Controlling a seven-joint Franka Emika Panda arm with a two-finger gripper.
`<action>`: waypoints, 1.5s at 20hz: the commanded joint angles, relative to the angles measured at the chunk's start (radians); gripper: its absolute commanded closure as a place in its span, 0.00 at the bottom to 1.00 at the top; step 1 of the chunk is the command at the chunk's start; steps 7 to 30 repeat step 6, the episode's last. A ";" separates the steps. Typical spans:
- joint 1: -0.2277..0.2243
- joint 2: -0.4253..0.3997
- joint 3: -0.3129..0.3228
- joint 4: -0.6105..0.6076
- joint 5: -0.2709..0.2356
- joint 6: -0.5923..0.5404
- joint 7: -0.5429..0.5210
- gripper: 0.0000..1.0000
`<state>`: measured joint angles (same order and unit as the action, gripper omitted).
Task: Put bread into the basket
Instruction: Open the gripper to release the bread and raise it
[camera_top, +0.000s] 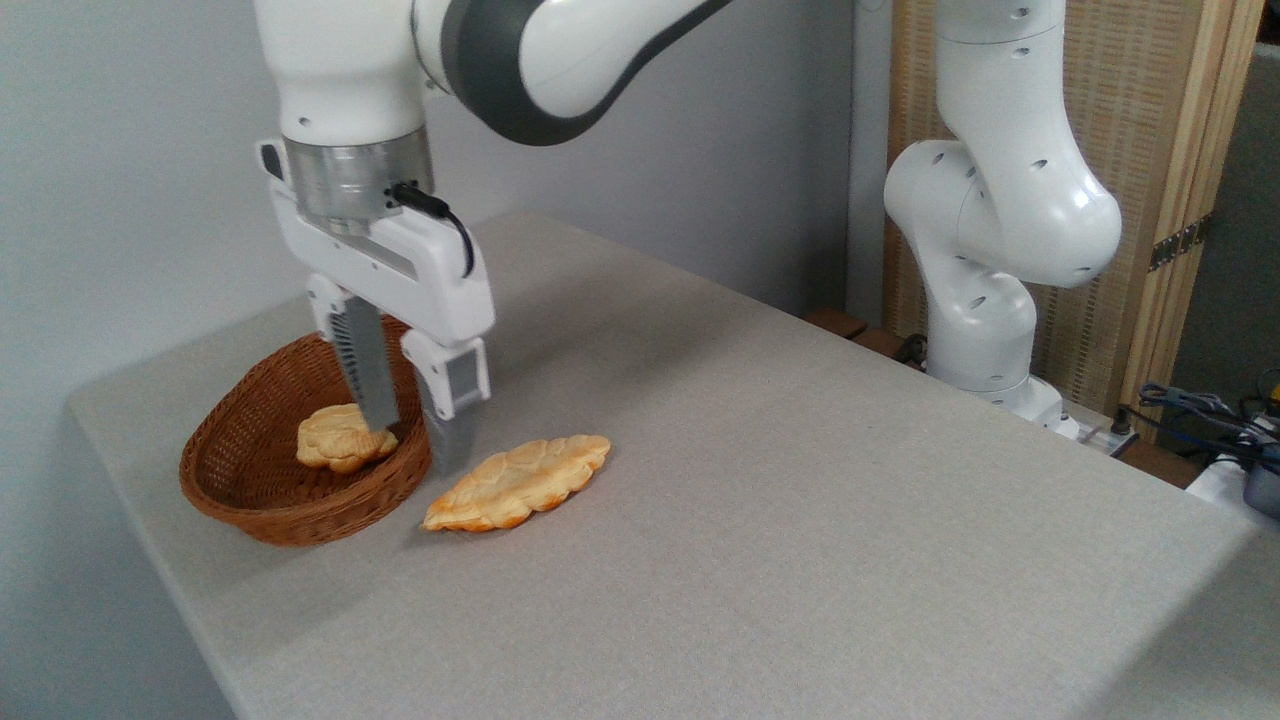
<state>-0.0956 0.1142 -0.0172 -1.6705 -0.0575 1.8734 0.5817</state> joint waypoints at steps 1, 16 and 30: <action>-0.009 -0.019 0.051 -0.003 0.010 -0.065 0.125 0.00; -0.009 -0.033 0.083 -0.003 -0.010 -0.073 0.133 0.00; -0.009 -0.033 0.083 -0.003 -0.010 -0.073 0.133 0.00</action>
